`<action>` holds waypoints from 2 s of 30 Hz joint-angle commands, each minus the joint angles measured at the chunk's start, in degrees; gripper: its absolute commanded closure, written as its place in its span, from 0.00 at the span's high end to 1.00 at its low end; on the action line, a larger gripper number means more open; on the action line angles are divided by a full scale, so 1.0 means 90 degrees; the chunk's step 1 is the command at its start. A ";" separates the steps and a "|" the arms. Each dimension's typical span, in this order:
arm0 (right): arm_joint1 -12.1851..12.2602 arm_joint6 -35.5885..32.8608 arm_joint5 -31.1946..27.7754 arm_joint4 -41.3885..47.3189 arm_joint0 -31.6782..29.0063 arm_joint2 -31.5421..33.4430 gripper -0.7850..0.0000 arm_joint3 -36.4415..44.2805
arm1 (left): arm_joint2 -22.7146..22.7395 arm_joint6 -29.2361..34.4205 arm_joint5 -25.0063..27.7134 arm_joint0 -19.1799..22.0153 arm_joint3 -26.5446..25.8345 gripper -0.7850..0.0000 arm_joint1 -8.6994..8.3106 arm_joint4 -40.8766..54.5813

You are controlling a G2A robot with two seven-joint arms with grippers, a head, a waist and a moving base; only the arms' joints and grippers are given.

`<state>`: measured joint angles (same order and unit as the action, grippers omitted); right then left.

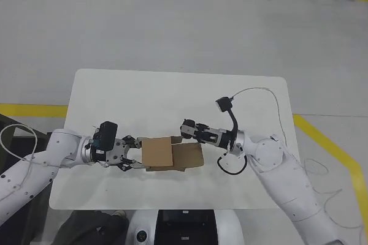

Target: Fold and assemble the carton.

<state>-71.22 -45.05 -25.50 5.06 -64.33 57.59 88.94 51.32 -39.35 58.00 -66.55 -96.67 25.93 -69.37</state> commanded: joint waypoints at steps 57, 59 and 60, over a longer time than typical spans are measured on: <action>0.0213 0.0748 0.0467 -0.0510 -0.1208 0.0148 0.00 0.1246 | 0.0866 0.0549 -0.0115 -0.0382 0.0251 0.45 0.0390 0.0188; 0.0207 0.0708 0.0539 -0.0546 -0.1159 0.0089 0.00 0.1237 | 0.0930 0.0508 -0.0054 -0.0439 0.0217 0.45 0.0390 0.0125; 0.0200 0.0662 0.0561 -0.0532 -0.1131 0.0039 0.00 0.1235 | 0.0959 0.0492 -0.0037 -0.0469 0.0205 0.45 0.0391 0.0099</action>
<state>-69.38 -38.75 -20.61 0.17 -74.71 58.29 100.09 59.75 -34.81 57.53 -70.54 -94.73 29.44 -68.27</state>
